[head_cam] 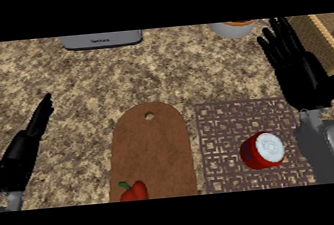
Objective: Pick the can from the placemat and place it in the basket
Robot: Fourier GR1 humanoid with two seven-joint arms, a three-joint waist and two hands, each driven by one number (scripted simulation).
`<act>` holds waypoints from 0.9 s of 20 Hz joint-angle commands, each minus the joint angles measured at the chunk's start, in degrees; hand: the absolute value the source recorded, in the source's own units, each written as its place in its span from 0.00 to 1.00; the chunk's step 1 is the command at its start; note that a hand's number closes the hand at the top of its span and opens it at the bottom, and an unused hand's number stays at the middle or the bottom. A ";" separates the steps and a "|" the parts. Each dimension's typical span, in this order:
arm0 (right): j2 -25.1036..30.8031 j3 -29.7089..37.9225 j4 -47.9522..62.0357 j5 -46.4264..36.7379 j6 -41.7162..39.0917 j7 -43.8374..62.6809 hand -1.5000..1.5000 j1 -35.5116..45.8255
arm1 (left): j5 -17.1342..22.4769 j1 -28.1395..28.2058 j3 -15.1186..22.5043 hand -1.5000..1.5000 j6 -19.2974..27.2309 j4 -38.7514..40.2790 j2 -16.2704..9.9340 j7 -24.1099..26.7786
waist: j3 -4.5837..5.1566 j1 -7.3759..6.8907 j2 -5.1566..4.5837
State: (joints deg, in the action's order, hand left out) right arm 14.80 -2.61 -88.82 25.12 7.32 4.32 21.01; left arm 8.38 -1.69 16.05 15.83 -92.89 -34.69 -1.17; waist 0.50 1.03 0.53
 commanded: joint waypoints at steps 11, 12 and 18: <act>-4.86 -21.59 -8.94 -20.11 0.87 -4.16 0.00 -2.19 | 10.19 9.16 1.13 0.50 -1.96 11.28 10.02 -9.91 | -0.33 -1.42 -0.32; -4.68 -22.77 -10.26 -22.64 3.45 -0.65 0.00 -1.12 | 10.65 7.37 0.20 0.50 -2.29 12.70 10.31 -9.98 | -0.31 -0.77 -0.30; 6.96 -23.82 -9.71 -40.60 8.07 15.04 0.00 1.60 | 11.16 9.70 -1.37 0.50 -2.16 12.15 9.09 -9.93 | 0.06 0.93 0.48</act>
State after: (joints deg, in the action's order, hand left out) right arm 15.17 -25.17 -98.21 -5.36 13.64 11.05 20.74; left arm 18.76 5.29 14.54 13.94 -84.40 -25.49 -8.88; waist -0.25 0.84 0.98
